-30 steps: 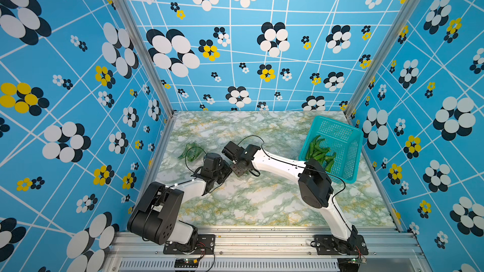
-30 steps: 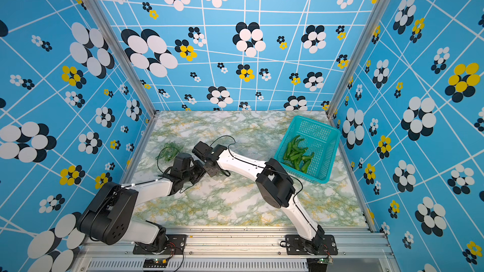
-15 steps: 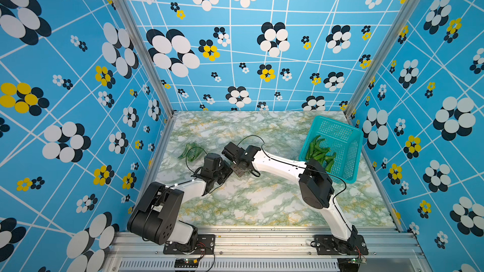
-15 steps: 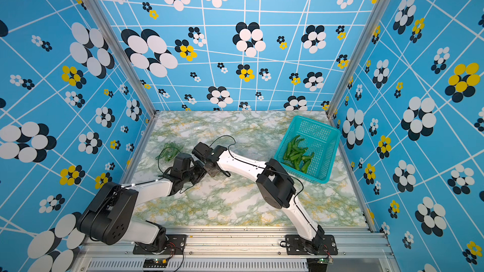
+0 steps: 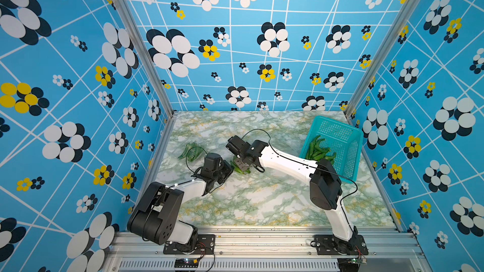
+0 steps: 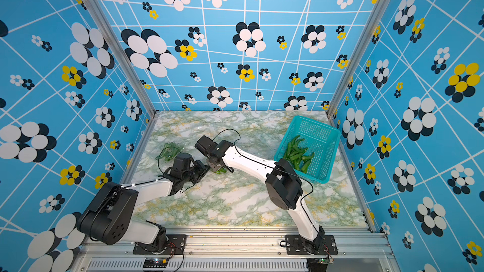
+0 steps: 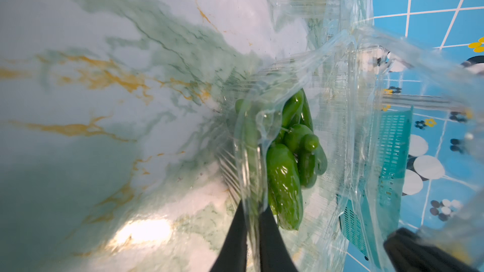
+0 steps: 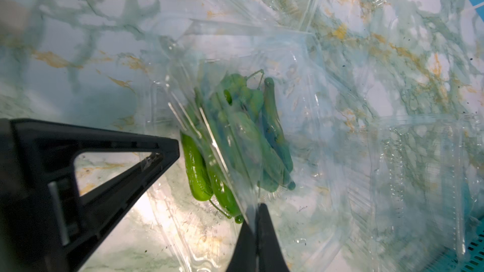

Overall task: Take small green peppers out of containers
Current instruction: Open the packing box at the center of the board.

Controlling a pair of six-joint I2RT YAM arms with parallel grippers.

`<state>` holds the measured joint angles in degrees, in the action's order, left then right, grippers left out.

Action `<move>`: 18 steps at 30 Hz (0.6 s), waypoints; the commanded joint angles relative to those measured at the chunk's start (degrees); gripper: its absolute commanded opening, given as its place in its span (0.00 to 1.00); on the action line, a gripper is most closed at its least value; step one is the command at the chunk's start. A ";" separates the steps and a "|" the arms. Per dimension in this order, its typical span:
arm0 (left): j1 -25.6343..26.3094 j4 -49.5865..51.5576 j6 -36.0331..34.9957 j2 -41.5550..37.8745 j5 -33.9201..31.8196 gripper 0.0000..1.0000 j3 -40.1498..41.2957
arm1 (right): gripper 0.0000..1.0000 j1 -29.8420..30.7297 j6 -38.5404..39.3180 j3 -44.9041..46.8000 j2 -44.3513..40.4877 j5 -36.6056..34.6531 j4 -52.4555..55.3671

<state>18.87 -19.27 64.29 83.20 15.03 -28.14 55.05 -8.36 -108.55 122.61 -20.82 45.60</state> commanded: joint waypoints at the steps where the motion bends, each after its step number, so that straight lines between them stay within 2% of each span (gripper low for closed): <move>1: -0.04 4.00 -1.62 -1.00 -1.52 0.12 0.94 | 0.00 -3.22 0.28 -0.02 -2.62 -1.36 1.49; 5: -0.11 5.48 -2.06 -2.21 -2.23 0.15 0.33 | 0.02 -6.47 0.26 -2.52 -2.16 3.51 2.51; 10: -0.51 8.81 -3.02 -4.21 -3.77 0.19 -0.62 | 0.23 -9.37 1.19 -6.69 -1.09 12.05 5.05; 18: -0.94 12.10 -3.47 -6.29 -4.82 0.19 -1.57 | 0.51 -13.65 2.67 -8.71 -1.38 11.28 5.30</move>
<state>18.55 -11.55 62.28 78.30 12.03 -28.69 42.70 -6.26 -115.28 121.34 -10.04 48.95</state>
